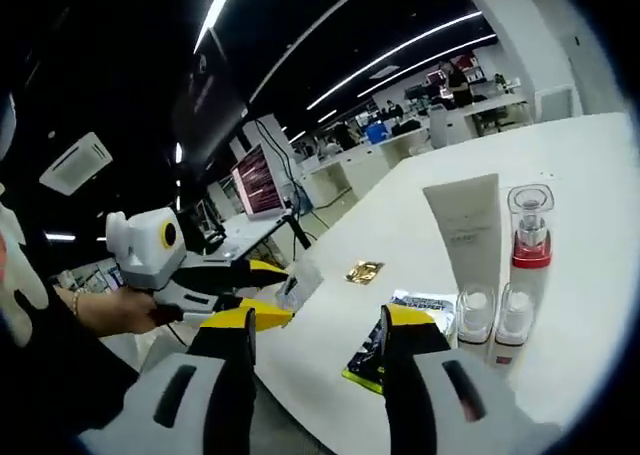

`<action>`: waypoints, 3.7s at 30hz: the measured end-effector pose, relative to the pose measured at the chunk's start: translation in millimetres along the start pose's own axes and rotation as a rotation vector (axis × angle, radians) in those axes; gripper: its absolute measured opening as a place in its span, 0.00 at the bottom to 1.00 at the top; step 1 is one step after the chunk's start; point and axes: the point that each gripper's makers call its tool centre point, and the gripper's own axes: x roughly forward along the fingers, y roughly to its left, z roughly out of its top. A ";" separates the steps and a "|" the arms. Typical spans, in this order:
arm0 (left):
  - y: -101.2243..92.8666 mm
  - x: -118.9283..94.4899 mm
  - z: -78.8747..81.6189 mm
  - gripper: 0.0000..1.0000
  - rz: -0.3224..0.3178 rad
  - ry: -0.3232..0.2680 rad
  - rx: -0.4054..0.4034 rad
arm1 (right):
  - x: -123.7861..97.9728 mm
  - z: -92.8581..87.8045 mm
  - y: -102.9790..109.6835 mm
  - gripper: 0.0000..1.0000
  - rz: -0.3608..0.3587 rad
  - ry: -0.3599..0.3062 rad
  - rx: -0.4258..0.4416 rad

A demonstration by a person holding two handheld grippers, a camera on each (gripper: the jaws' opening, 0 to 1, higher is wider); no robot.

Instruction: Arrange the skincare products in the storage area until every visible bottle or jar stands upright without overlapping.

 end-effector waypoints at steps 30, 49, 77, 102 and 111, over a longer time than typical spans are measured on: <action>-22.3 4.0 10.1 0.41 -0.102 -0.011 0.073 | 20.2 -0.2 6.7 0.01 0.072 -0.055 0.246; -30.1 -13.0 -1.8 0.29 -0.515 -0.096 -0.642 | 8.4 8.2 14.5 0.01 0.107 -0.040 0.241; 2.5 -12.9 -92.6 0.00 -0.287 0.165 -1.000 | 89.9 -58.6 7.3 0.01 -0.128 0.264 -0.175; 18.9 13.8 -144.6 0.00 -0.232 0.349 -1.068 | 134.2 -115.2 -21.3 0.01 -0.140 0.448 -0.369; 25.5 31.1 -152.3 0.00 -0.206 0.414 -0.958 | 141.8 -122.0 -33.2 0.01 -0.164 0.498 -0.458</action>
